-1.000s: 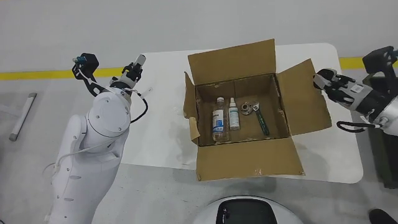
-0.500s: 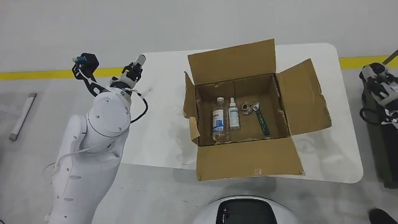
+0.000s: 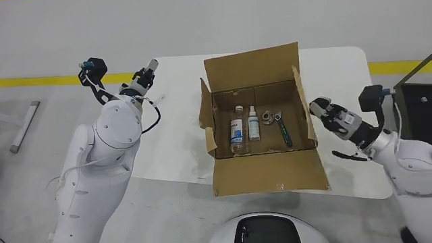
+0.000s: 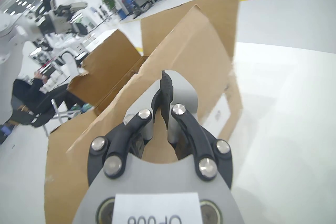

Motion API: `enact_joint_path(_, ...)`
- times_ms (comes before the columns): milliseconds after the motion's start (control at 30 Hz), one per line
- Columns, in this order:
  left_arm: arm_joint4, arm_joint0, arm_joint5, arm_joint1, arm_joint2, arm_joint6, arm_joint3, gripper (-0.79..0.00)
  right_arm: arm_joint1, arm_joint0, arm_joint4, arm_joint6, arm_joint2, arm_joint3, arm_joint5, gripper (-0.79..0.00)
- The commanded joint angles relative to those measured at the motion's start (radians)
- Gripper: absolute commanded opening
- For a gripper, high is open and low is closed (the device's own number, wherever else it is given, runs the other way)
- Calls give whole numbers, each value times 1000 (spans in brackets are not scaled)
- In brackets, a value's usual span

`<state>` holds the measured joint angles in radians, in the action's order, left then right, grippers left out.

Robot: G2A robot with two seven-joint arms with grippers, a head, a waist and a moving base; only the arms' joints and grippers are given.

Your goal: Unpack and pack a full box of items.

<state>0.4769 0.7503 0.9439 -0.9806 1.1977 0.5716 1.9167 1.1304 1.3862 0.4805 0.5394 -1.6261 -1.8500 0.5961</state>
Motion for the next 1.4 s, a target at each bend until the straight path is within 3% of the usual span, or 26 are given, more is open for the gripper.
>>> enact_joint_path(0, 0, 0, 0, 0, 0, 0, 0, 0, -3, -11, 32, 76, 40, -5, 15, -785)
enact_joint_path(233, 0, 0, 0, 0, 0, 0, 0, 0, -8, -62, 32, 189, 121, 41, -30, -785)
enact_joint_path(367, -76, 40, -57, -4, 36, -8, -11, 0, -9, -92, -127, 203, 112, 77, -98, -785)
enact_joint_path(400, -77, 50, -66, -4, 39, -15, -12, -188, -11, -104, -143, 217, 102, 81, -116, -785)
enact_joint_path(467, -49, 68, -91, -1, 31, -7, -18, -680, -12, -117, -213, 216, 85, 89, -155, -785)
enact_joint_path(500, -27, 75, -94, 2, 24, 9, -21, -785, -14, -123, -238, 224, 76, 89, -170, -785)
enact_joint_path(767, 105, 119, -264, 24, -59, 252, -13, -785, -24, -130, -231, 239, 54, 71, -215, -785)
enact_joint_path(867, 122, 130, -290, 26, -81, 321, -24, -785, -26, -124, -232, 216, 44, 73, -230, -785)
enact_joint_path(1167, 131, 128, -293, 26, -85, 329, -27, -785, -36, -116, -257, 151, -35, 105, -263, -785)
enact_joint_path(1267, 131, 128, -293, 26, -85, 329, -27, -785, -37, -121, -279, 98, -65, 141, -318, -785)
enact_joint_path(1367, 113, 151, -368, 24, -85, 291, -27, -785, -36, -141, -282, 28, -80, 194, -377, -785)
